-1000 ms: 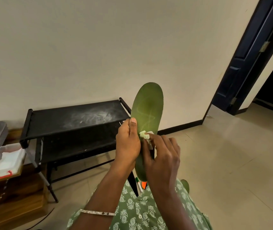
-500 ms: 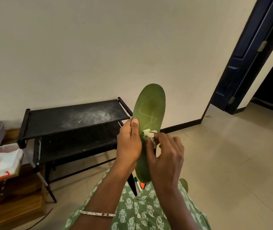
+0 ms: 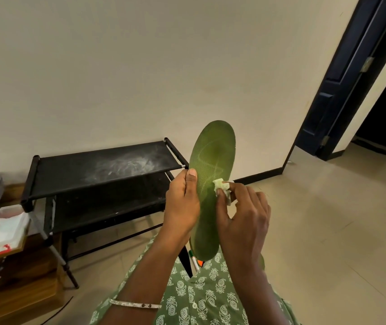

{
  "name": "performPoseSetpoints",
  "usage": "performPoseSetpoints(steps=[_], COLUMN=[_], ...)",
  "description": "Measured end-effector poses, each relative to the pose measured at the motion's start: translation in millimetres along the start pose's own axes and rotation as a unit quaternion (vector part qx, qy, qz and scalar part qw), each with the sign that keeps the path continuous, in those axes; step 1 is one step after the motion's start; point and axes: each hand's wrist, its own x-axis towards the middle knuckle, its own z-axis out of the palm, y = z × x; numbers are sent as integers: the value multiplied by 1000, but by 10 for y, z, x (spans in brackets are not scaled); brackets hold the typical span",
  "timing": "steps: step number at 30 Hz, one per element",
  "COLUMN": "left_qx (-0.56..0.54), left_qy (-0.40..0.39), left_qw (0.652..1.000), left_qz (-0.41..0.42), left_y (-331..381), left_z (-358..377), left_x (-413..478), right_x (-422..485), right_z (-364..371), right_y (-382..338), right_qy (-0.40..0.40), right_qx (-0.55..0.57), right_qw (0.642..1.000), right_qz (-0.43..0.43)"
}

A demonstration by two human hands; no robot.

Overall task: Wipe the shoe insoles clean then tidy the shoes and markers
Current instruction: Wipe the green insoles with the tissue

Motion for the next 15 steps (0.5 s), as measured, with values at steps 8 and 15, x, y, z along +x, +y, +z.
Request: performPoseSetpoints(steps=[8,15], left_qx=[-9,6], left_qy=[-1,-13], left_qw=[1000,1000], left_qz=[-19,3], left_y=[-46,-42], left_z=[-40,-1], left_x=[41,17], right_x=[-127,14], right_z=[30,-31], right_y=[-113,65], right_qy=[-15,-3], right_qx=[-6,-7], right_qw=[998,1000], right_qz=[-61,-3])
